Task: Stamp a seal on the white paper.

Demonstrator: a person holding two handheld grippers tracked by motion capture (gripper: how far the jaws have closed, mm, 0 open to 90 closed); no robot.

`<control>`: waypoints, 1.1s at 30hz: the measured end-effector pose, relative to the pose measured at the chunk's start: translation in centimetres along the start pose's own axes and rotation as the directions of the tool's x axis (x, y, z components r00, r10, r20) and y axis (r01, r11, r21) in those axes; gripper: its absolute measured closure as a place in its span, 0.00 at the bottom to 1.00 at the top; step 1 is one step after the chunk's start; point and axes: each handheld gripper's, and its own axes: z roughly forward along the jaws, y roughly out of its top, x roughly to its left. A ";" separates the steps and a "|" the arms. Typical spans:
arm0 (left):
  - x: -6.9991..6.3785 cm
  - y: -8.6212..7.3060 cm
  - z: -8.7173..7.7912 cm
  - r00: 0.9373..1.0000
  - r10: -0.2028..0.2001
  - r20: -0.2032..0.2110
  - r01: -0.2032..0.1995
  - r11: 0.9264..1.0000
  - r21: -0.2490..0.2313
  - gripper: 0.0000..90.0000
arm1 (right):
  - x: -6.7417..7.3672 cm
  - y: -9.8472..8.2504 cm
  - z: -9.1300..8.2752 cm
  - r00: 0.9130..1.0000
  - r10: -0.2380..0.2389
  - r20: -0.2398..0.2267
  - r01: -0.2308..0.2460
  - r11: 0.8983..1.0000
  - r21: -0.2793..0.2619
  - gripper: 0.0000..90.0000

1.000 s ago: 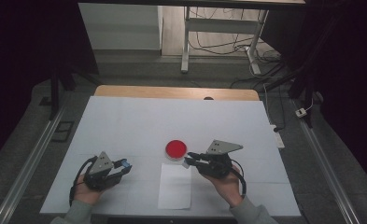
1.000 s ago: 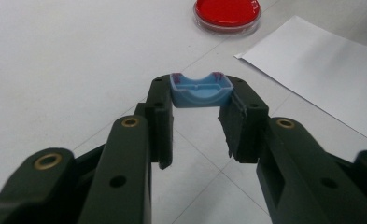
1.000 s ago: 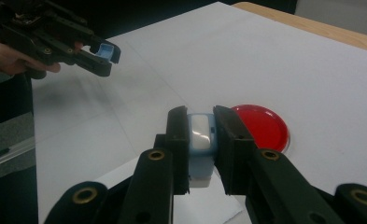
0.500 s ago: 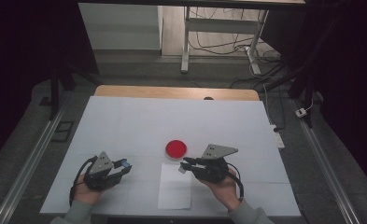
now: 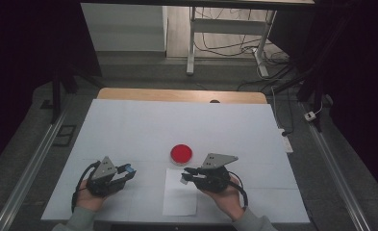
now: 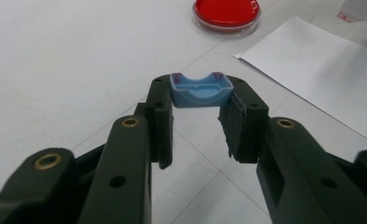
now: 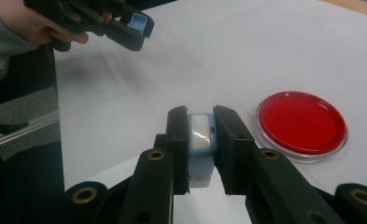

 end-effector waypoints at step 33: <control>-0.1 0.0 0.1 1.000 0.000 0.001 0.000 1.000 0.003 0.73 | 0.9 -1.3 2.6 0.998 -0.066 -0.012 0.066 0.994 0.092 0.84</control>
